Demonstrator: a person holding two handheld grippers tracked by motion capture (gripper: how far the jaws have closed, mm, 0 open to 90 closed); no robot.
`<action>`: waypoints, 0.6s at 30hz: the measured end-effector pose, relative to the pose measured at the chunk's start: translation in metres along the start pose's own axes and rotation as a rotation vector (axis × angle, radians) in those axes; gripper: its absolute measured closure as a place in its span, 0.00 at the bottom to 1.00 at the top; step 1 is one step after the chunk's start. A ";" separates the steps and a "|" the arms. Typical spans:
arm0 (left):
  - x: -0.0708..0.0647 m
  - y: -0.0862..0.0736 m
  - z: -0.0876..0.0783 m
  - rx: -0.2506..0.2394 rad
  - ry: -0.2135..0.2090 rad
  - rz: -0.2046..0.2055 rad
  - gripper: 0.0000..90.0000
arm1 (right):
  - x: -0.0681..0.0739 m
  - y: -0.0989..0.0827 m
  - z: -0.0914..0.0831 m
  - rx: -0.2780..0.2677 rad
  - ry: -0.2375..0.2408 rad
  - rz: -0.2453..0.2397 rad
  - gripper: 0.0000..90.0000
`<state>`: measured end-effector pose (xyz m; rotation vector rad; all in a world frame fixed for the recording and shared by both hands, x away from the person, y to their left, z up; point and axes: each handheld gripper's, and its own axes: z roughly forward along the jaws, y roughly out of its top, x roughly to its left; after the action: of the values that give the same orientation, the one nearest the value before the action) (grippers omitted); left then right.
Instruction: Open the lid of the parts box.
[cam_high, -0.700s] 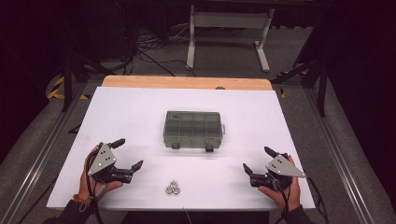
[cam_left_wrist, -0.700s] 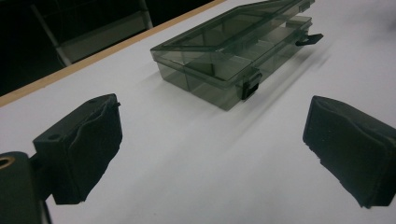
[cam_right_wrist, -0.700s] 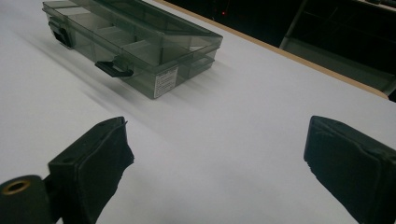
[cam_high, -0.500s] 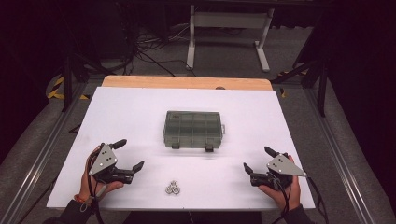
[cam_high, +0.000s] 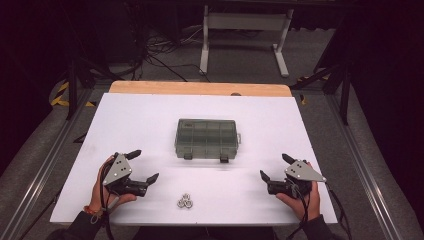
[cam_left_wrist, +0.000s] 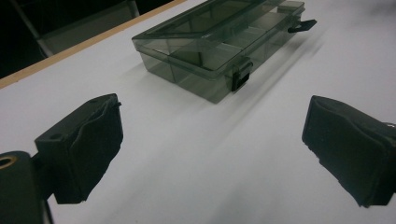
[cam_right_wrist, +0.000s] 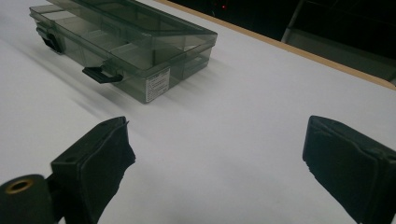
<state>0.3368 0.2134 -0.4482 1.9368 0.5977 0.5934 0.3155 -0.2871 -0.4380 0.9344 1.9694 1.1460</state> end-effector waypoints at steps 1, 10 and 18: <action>0.000 0.000 0.000 0.002 0.000 0.004 0.06 | -0.001 0.000 0.001 -0.002 0.005 0.010 0.09; 0.006 0.007 0.010 -0.011 0.004 -0.001 0.06 | -0.004 0.005 0.005 -0.007 0.006 0.001 0.09; 0.009 0.010 0.027 0.027 -0.013 0.010 0.07 | -0.007 0.013 0.006 -0.009 0.013 -0.005 0.09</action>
<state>0.3620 0.1970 -0.4482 1.9687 0.5909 0.5819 0.3273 -0.2852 -0.4275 0.9183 1.9743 1.1602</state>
